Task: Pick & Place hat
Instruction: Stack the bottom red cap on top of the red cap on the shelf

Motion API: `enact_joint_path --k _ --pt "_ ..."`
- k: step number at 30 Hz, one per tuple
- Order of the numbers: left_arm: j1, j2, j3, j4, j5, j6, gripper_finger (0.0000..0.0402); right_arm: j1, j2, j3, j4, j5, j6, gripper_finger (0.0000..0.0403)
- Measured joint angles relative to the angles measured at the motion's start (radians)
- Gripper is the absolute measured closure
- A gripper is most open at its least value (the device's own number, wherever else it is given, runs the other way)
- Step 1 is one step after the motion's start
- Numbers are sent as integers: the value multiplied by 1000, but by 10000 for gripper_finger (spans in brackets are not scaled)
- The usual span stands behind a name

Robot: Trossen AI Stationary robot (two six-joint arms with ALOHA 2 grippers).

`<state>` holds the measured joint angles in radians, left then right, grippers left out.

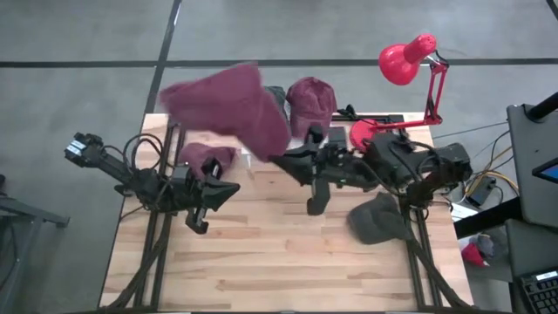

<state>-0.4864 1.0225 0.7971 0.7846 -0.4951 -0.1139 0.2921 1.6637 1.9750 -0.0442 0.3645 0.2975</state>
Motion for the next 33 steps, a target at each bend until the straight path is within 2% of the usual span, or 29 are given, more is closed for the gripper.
enact_joint_path --k 4,11,13,15,18,19,22,25,28,33 --pt "-2 -10 0 -17 3 0 397 15 -115 -182 90 132 51 394" --pt "-2 -17 0 -35 6 0 397 54 -324 -743 571 324 184 394" --pt "-2 -17 0 -41 6 0 397 56 -334 -912 765 356 245 394" --pt "-2 -17 0 -46 6 -11 397 47 -302 -1058 1045 368 269 394" --pt "-2 -17 0 -62 7 -16 397 25 -214 -1214 1529 340 257 394" --pt "-2 -17 0 -68 6 -16 397 18 -185 -1251 1616 334 269 394" --pt "-2 -17 -1 -83 6 -17 397 -10 -139 -1304 1604 345 403 394" --pt "-2 -19 -1 -94 6 -18 397 -33 -100 -1292 1608 342 433 394" --pt "-2 -20 -1 -101 5 -20 397 -68 -100 -1280 1616 289 437 394" --pt "-2 -20 -1 -108 4 -37 397 -119 -141 -1337 1614 283 475 393"
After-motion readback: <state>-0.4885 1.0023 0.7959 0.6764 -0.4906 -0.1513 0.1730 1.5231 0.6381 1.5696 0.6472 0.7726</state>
